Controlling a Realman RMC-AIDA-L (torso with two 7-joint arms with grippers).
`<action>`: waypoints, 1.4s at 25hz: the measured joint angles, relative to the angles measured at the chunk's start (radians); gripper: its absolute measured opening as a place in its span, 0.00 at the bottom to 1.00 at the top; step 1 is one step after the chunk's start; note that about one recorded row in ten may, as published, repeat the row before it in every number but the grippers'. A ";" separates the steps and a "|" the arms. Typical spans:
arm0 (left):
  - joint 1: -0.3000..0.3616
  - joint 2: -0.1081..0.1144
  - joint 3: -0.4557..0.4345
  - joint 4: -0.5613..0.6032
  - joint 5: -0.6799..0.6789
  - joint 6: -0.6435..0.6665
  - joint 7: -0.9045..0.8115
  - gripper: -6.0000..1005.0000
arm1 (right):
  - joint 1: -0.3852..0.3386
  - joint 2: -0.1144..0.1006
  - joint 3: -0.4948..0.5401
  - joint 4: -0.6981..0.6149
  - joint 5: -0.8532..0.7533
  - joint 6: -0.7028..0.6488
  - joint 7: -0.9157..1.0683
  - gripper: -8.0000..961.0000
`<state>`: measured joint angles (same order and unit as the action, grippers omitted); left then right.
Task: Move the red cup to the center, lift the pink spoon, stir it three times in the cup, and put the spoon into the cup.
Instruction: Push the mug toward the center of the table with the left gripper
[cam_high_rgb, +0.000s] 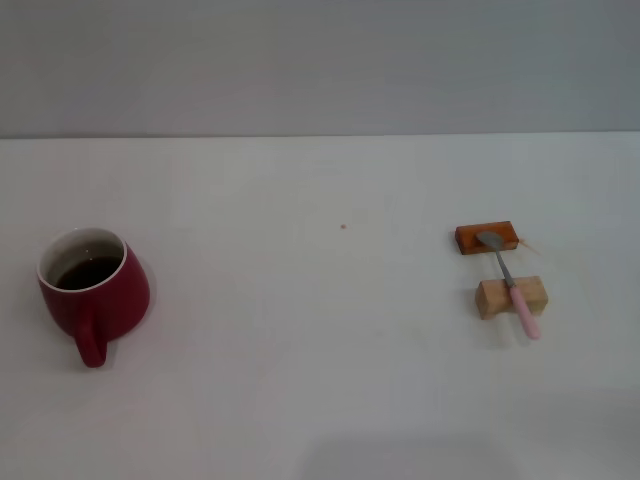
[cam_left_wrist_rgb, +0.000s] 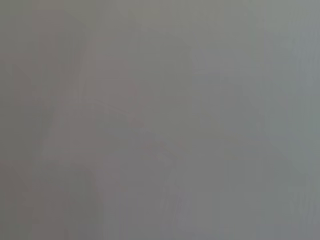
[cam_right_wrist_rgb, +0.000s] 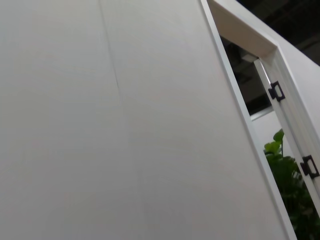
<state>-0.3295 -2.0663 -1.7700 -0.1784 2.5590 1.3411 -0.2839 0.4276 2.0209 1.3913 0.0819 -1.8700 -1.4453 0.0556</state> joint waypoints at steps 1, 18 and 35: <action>0.000 0.000 0.002 0.005 0.001 -0.001 0.003 0.79 | -0.002 0.006 0.000 0.000 -0.001 -0.012 -0.002 0.70; -0.002 0.004 0.009 0.029 0.009 -0.141 0.119 0.69 | -0.020 0.036 0.000 -0.001 -0.024 -0.046 0.002 0.70; -0.021 0.019 0.332 0.071 0.013 -0.239 0.466 0.14 | -0.021 0.022 0.000 -0.006 -0.052 -0.039 0.003 0.70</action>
<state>-0.3503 -2.0473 -1.4385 -0.1075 2.5721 1.1021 0.1816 0.4071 2.0433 1.3913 0.0762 -1.9223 -1.4842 0.0584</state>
